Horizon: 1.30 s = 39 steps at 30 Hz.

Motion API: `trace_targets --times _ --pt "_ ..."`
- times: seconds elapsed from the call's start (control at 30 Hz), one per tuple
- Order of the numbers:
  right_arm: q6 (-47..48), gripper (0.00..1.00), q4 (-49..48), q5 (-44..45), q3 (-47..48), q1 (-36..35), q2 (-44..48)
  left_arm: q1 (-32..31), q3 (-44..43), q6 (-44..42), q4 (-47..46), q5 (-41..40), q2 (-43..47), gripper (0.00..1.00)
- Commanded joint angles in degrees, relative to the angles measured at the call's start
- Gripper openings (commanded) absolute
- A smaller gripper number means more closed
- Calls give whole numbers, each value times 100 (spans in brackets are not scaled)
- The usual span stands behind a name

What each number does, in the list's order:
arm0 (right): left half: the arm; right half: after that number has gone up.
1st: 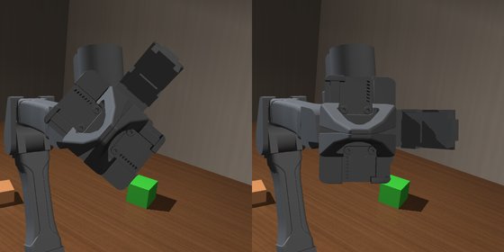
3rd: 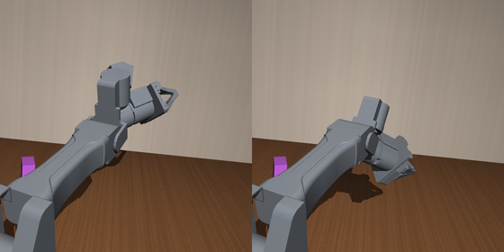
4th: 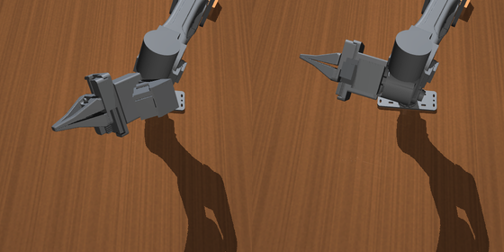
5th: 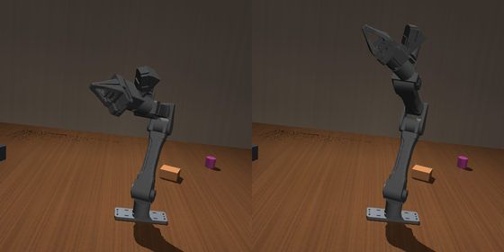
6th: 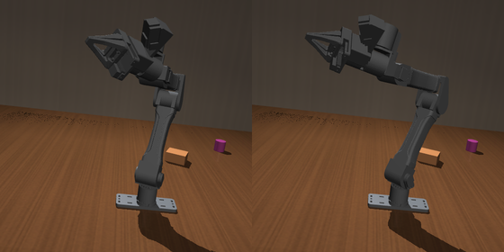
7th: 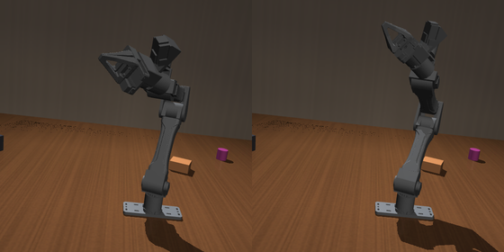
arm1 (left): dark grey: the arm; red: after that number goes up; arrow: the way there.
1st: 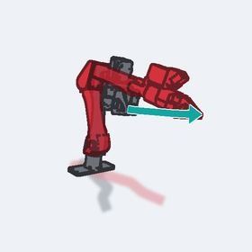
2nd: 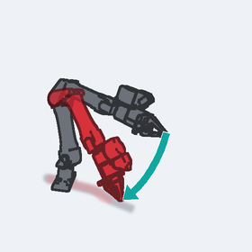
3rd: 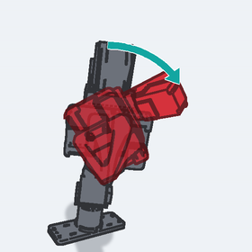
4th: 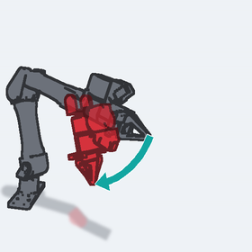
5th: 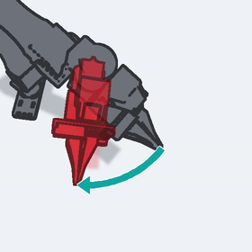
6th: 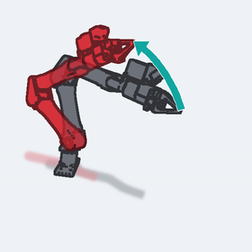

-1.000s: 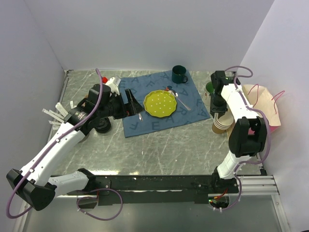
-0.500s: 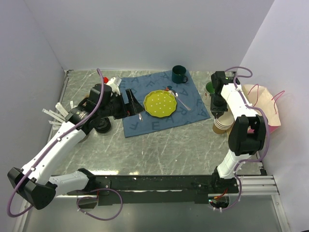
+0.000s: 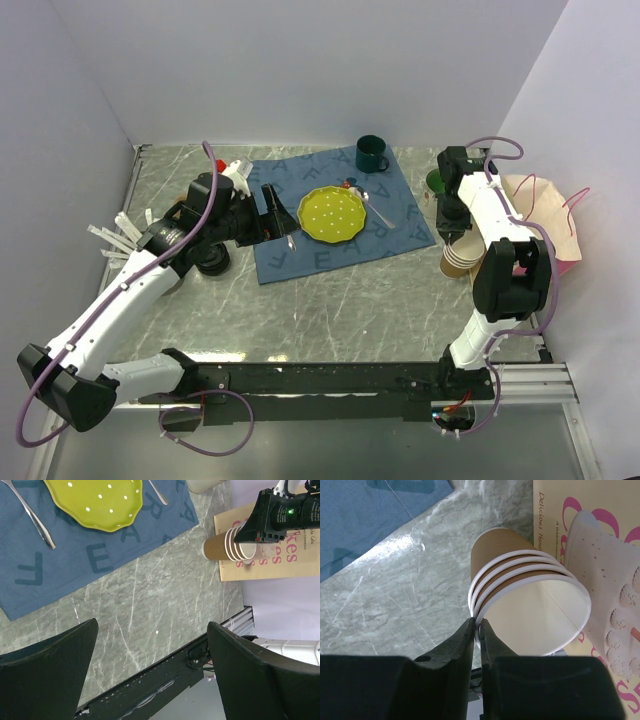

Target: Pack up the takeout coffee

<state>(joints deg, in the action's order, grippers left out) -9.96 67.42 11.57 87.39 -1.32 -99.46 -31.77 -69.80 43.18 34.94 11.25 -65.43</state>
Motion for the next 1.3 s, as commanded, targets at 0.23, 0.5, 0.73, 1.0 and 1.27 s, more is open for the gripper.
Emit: trace_targets --times 0.23,0.5,0.73,1.0,1.27 --pt "-15 17 96 117 375 62 14 13 -209 -29 -101 9 -75 97" --pt "38 0 78 117 278 88 85 13 -201 -37 -92 -17 -40 97" --pt "-68 0 228 310 410 80 199 13 -183 -3 -110 0 -14 97" --pt "-226 0 413 354 445 -34 322 13 -95 50 -189 53 21 97" --pt "-428 0 615 961 541 -527 102 13 -157 33 -181 62 13 97"
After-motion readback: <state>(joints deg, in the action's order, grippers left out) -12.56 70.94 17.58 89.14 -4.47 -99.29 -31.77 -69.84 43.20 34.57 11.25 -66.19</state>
